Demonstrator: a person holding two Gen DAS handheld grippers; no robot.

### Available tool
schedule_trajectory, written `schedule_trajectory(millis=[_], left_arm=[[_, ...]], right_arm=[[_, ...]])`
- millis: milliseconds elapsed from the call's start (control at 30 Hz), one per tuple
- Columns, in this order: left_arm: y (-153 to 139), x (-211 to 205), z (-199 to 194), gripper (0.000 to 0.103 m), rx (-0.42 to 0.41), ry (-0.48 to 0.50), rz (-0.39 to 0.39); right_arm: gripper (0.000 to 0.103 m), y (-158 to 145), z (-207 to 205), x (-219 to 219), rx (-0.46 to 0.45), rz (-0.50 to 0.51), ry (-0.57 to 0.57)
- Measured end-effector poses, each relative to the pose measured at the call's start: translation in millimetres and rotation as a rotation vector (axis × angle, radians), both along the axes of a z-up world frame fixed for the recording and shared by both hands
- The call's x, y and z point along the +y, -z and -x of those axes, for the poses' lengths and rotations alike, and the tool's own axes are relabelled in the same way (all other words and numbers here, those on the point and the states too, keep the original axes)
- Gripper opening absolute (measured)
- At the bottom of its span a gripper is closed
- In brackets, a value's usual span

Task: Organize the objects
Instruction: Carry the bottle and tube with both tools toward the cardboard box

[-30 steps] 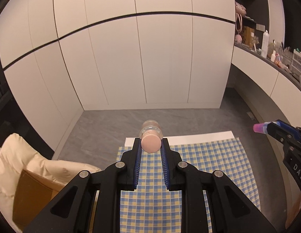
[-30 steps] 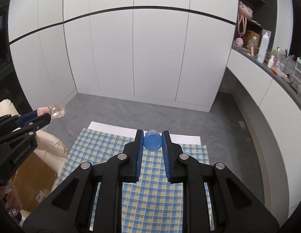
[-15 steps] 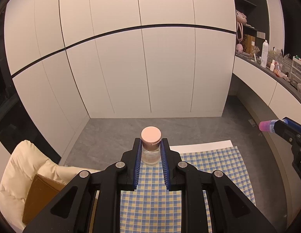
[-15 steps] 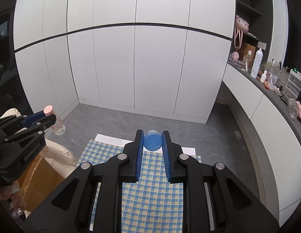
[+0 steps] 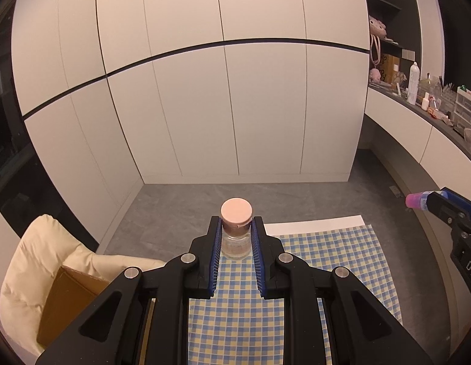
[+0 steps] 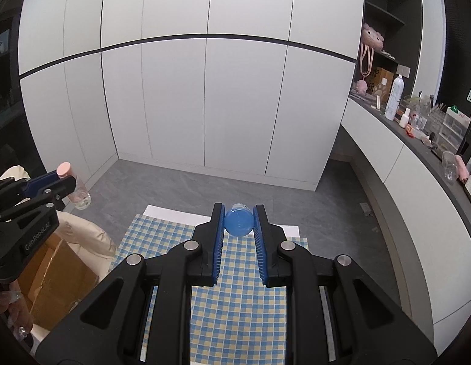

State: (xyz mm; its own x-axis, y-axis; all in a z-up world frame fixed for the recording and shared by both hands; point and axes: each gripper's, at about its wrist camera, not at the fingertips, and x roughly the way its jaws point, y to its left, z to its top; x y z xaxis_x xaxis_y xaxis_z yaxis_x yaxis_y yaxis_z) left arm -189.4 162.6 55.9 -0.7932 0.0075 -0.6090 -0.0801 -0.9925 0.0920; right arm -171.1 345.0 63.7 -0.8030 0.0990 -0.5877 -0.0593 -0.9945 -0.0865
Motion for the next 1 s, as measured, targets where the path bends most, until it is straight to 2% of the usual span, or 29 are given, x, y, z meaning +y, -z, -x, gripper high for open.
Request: schedule_trajectory(millis=[233, 433, 567, 867, 1000], left_arm=[[0.5, -5.3, -19.4, 0.019, 0.008, -0.011, 0.017], [3.9, -12.2, -40.5, 0.019, -0.006, -0.010, -0.016], [7.1, -18.1, -60.3, 0.019, 0.000, -0.016, -0.011], [15.0, -32.9, -105.4, 0.019, -0.003, -0.020, -0.058], [20.3, -36.8, -123.4, 0.019, -0.001, -0.028, -0.048]], right_arm=[[0.020, -0.4, -17.4, -1.0, 0.002, 0.011, 0.017], [0.020, -3.8, -41.4, -3.3, 0.016, 0.014, 0.010], [0.020, -3.8, -62.9, -6.7, 0.024, 0.009, 0.006], [0.020, 2.6, -115.8, -15.6, 0.027, 0.032, -0.009], [0.020, 7.6, -135.4, -17.7, 0.022, 0.044, -0.015]])
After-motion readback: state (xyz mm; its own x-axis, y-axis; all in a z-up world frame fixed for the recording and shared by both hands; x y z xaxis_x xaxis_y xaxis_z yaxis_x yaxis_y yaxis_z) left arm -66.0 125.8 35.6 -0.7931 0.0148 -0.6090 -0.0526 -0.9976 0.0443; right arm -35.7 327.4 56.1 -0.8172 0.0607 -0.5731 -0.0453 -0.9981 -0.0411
